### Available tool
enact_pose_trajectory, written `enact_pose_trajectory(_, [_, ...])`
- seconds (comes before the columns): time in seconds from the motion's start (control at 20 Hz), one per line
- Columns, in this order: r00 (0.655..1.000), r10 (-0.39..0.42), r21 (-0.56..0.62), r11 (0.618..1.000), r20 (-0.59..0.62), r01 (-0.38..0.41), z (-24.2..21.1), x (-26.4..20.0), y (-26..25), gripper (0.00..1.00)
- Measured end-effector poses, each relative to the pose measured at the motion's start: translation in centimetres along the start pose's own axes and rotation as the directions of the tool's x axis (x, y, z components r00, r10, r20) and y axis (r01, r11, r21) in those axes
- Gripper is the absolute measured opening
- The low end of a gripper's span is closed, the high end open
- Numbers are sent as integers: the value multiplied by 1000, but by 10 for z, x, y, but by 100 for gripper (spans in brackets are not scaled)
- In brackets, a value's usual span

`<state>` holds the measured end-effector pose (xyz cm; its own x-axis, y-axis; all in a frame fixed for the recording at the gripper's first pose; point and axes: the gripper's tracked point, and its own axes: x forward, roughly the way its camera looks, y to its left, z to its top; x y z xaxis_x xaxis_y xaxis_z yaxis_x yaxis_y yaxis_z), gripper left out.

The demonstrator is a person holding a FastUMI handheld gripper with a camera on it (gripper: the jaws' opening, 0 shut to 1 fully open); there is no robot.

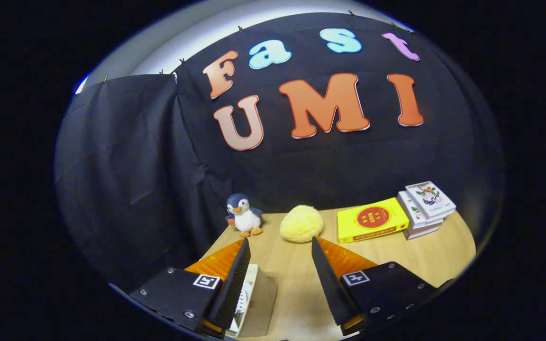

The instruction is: Open the storage box then place both shoes into the box .Put the left shoe in first, then the right shoe, with the right side of both shoes facing outward in a uniform manner.

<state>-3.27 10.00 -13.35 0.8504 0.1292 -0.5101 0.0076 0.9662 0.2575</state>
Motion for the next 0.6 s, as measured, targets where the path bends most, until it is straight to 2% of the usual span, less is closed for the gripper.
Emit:
enact_pose_trajectory(0.3, [982,-59,-9,998,179,62,69,-29,-56,90])
enact_pose_trajectory(0.6, [924,-128,-50,987,361,156,115,-56,-106,94])
